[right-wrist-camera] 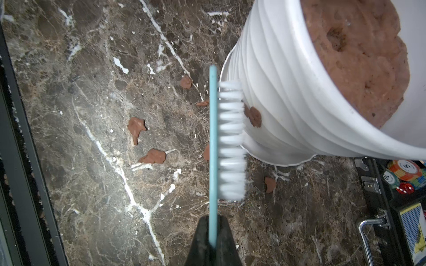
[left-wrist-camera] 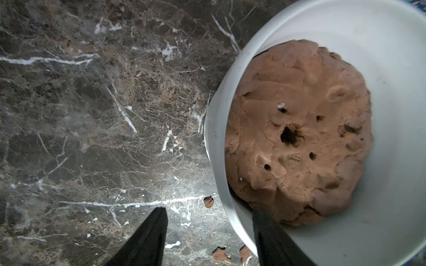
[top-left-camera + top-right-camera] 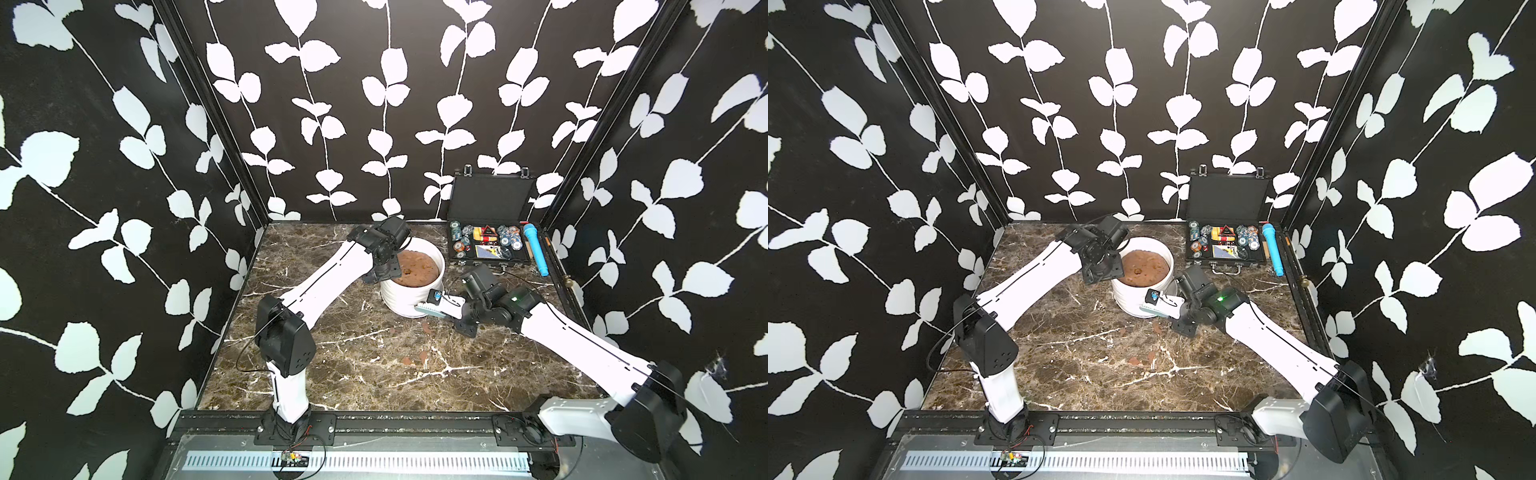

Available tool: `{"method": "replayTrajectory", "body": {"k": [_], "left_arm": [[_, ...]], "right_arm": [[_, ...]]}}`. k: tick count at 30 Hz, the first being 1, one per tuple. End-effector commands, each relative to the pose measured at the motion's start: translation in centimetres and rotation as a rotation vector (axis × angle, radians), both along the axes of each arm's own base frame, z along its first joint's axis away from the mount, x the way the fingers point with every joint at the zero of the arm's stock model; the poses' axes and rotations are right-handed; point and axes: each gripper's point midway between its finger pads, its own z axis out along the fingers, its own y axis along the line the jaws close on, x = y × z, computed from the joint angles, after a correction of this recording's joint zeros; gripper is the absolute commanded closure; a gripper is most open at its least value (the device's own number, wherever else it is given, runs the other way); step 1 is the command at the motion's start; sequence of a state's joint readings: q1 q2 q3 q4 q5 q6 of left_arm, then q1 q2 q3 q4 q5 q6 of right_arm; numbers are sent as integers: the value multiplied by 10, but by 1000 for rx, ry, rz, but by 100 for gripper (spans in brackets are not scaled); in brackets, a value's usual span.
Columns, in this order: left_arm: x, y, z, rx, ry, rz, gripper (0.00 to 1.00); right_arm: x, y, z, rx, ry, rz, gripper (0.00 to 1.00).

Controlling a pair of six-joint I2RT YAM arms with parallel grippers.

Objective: Scrub the dried mud off the ceramic pot
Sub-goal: Brush off the soil from the pot.

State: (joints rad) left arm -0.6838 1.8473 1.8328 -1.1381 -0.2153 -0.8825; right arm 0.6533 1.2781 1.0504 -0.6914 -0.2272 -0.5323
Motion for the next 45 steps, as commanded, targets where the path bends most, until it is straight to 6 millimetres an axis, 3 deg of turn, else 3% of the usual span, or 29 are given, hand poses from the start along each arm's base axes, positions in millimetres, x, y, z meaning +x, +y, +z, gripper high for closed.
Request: {"method": "replayTrajectory", "body": {"k": [1, 6, 14, 19, 24, 30, 40, 45], "left_arm": [[7, -9, -11, -28, 10, 35, 39], [8, -11, -25, -8, 37, 28, 45], [9, -8, -32, 39, 55, 11, 72], [14, -4, -33, 77, 49, 8, 76], [24, 1, -37, 107, 53, -12, 91], [35, 4, -33, 134, 46, -49, 92], [46, 2, -30, 125, 31, -77, 94], [46, 1, -33, 127, 37, -98, 99]], "right_arm": [[1, 6, 10, 47, -22, 23, 100], [1, 7, 9, 48, -18, 24, 100], [-1, 7, 5, 39, 2, 24, 100], [-14, 12, -8, 44, 43, 52, 100], [-5, 12, -16, -5, 9, 50, 100], [10, 30, -5, 40, -22, 63, 100], [39, 44, -25, -7, -21, -32, 100], [51, 41, -45, -86, -22, -43, 100]]}}
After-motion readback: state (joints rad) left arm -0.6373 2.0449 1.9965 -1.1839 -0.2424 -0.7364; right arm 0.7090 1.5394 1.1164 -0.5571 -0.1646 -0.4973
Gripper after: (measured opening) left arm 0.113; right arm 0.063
